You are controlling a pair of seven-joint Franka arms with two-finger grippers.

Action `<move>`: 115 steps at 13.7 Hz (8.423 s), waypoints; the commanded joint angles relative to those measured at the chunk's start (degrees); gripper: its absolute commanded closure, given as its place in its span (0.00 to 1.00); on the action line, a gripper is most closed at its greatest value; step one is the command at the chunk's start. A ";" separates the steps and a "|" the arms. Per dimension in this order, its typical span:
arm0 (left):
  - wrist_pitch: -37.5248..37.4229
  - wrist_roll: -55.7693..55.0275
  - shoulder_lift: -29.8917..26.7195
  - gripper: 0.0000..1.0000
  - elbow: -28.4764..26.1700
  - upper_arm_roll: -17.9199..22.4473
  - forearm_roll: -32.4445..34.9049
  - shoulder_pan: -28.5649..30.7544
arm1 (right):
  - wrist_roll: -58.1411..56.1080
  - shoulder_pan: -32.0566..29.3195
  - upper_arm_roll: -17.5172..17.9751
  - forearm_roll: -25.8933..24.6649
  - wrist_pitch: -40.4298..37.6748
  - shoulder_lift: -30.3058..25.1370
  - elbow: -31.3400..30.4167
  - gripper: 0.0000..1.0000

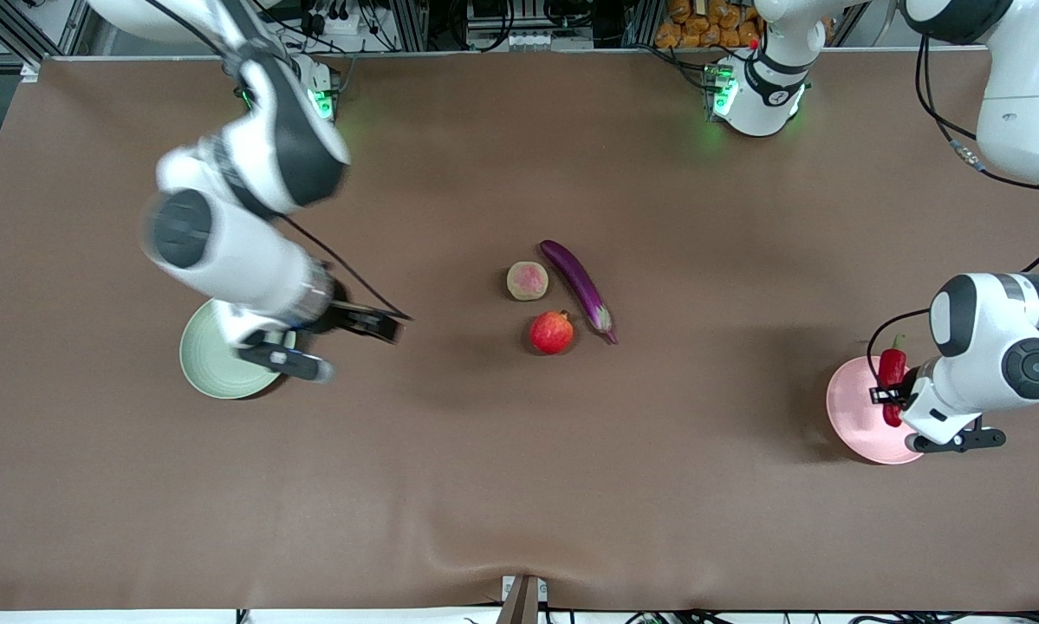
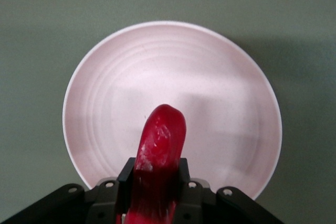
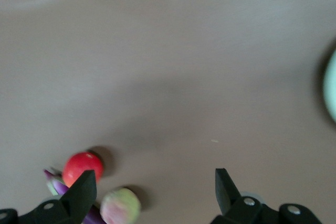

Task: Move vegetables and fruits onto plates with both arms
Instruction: 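Reach the right gripper to the red apple while the left gripper releases pepper, then grasp the apple with the right gripper while the left gripper reaches eggplant, then lift the eggplant with the left gripper while the right gripper carries apple, then release the apple with the right gripper while the left gripper places eggplant, then grasp the peach with the right gripper while the left gripper releases eggplant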

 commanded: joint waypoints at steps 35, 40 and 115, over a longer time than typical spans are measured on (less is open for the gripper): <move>-10.98 -40.64 -8.71 0.00 -8.30 -28.08 -4.01 1.46 | 41.57 18.38 1.49 2.50 21.26 28.30 14.19 0.49; -10.64 -53.13 -8.90 0.00 -12.95 -35.12 -4.10 1.11 | 41.57 18.04 1.40 2.50 21.10 28.12 16.21 1.00; -11.48 -6.30 -8.98 0.00 -2.00 -38.19 16.46 22.55 | 32.15 21.37 0.96 9.36 14.68 17.48 -3.39 0.00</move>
